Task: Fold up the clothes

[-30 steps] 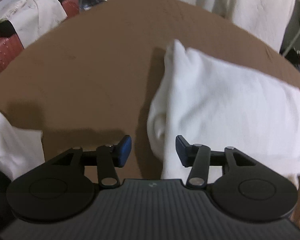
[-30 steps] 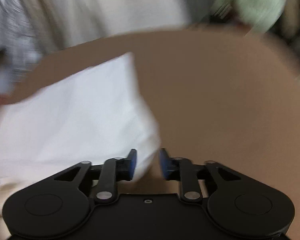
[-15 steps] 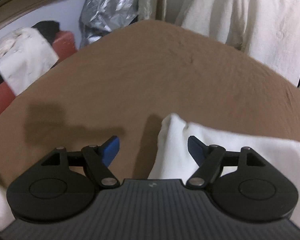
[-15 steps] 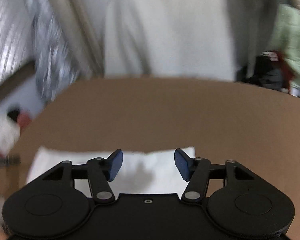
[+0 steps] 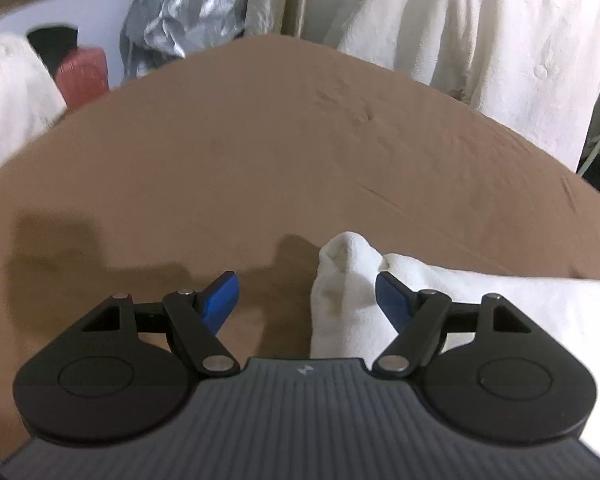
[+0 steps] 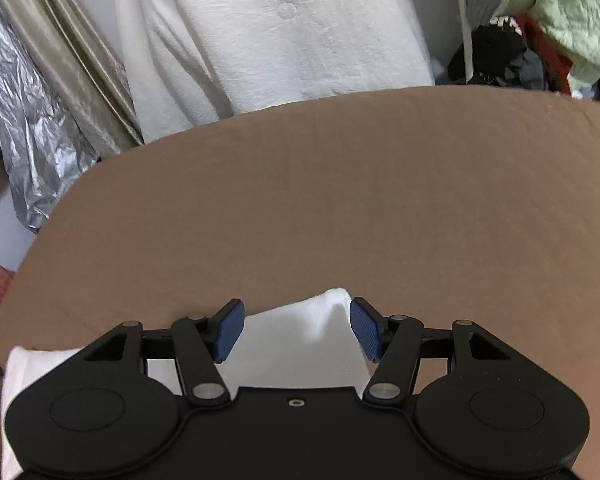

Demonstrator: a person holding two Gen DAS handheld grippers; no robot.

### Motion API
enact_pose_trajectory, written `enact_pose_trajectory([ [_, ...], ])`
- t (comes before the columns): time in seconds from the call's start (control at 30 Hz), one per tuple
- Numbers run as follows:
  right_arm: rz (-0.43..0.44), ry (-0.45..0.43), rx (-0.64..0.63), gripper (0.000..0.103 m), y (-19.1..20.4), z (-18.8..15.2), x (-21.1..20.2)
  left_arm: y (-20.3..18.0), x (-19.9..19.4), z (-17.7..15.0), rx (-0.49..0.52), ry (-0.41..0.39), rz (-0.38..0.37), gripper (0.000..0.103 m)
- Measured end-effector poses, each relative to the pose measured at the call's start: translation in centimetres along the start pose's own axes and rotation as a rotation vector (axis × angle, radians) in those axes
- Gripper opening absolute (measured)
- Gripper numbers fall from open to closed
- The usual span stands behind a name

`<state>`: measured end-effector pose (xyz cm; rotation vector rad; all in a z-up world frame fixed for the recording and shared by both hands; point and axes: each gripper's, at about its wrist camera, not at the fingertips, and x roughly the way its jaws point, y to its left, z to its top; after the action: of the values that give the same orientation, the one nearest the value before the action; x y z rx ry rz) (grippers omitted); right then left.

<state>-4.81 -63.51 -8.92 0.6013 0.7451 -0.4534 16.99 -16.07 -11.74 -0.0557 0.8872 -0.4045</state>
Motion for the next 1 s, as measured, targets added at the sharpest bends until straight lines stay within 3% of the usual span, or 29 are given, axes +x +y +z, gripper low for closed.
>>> enact_pose_trajectory([
  [0.17,0.05,0.047,0.006,0.064,-1.4,-0.3,1.4,1.3,1.6,0.1,-0.114,0.065,-0.096,0.075],
  [0.37,0.108,0.237,0.032,0.064,-2.7,-1.5,4.3,1.9,2.0,0.3,-0.201,0.031,-0.188,0.074],
  [0.43,0.164,0.252,0.023,0.065,-2.7,-2.0,4.3,2.4,2.3,0.1,-0.212,0.023,-0.232,0.07],
  [0.5,0.247,0.264,0.06,0.066,-2.9,-2.0,4.4,2.7,2.7,0.0,-0.201,0.04,-0.286,0.058],
  [0.63,0.448,0.31,0.184,0.066,-3.6,-1.3,5.4,3.4,3.0,-0.9,-0.194,0.076,-0.358,0.057],
  [0.8,0.439,0.291,0.237,0.066,-4.3,-1.1,7.6,4.1,4.9,-0.5,-0.223,0.063,-0.37,0.057],
  [0.93,0.43,0.25,0.387,0.066,-5.9,-1.4,9.7,5.0,8.0,-0.7,-0.339,0.096,-0.391,0.058],
  [1.0,0.434,0.255,0.45,0.066,-6.5,-1.7,10.8,4.8,9.3,-1.1,-0.335,0.13,-0.401,0.055],
])
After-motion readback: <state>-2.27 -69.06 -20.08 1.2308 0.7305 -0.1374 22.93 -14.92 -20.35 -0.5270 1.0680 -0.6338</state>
